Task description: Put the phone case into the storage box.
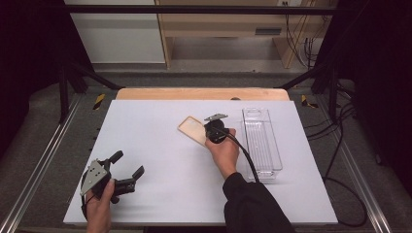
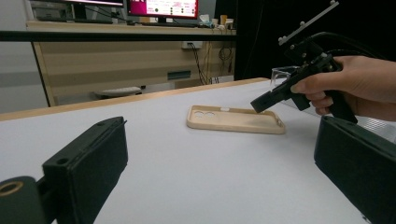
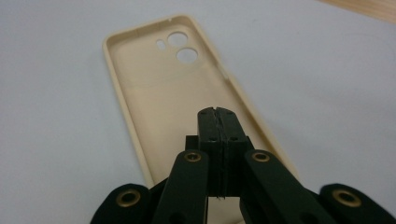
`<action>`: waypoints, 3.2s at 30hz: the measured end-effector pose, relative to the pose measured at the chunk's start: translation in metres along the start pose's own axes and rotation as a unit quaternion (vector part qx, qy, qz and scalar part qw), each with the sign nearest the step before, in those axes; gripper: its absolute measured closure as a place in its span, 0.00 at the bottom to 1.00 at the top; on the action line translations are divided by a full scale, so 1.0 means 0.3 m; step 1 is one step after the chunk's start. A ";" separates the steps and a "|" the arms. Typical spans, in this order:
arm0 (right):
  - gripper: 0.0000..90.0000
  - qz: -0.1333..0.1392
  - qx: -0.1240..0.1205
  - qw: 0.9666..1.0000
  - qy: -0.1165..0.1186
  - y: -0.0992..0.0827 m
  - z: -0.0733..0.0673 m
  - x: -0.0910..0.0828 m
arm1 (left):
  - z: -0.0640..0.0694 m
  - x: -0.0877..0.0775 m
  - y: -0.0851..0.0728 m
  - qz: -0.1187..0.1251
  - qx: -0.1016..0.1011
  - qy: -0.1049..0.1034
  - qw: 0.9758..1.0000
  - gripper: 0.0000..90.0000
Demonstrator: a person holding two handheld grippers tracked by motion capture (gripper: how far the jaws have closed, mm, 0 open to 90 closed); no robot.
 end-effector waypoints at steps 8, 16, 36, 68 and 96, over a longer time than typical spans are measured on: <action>1.00 -0.033 -0.015 0.999 0.010 -0.043 -0.040 0.019 | 0.000 0.002 -0.002 -0.002 -0.001 -0.001 1.000 0.03; 1.00 -0.037 -0.012 0.999 0.025 -0.091 -0.059 -0.030 | 0.010 0.006 -0.002 -0.005 0.003 -0.003 1.000 0.03; 1.00 -0.044 -0.049 0.994 0.088 -0.280 -0.132 -0.233 | 0.019 -0.005 -0.003 -0.011 0.013 0.004 1.000 0.03; 1.00 -0.062 -0.112 0.977 0.169 -0.462 -0.141 -0.438 | 0.052 -0.022 0.000 -0.021 0.024 0.009 0.999 0.03; 0.17 -0.007 -0.131 0.979 0.154 -0.443 -0.196 -0.449 | 0.082 0.008 -0.003 -0.034 0.030 0.000 0.999 0.02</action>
Point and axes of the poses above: each handheld gripper's, and its own axes: x roughly forward along the jaws, y roughly out of its top, z roughly to its right, the point moved 3 cm from there along x, roughly forward along the jaws, and after that the axes turned 2 degrees about y, right-handed, at the moved point
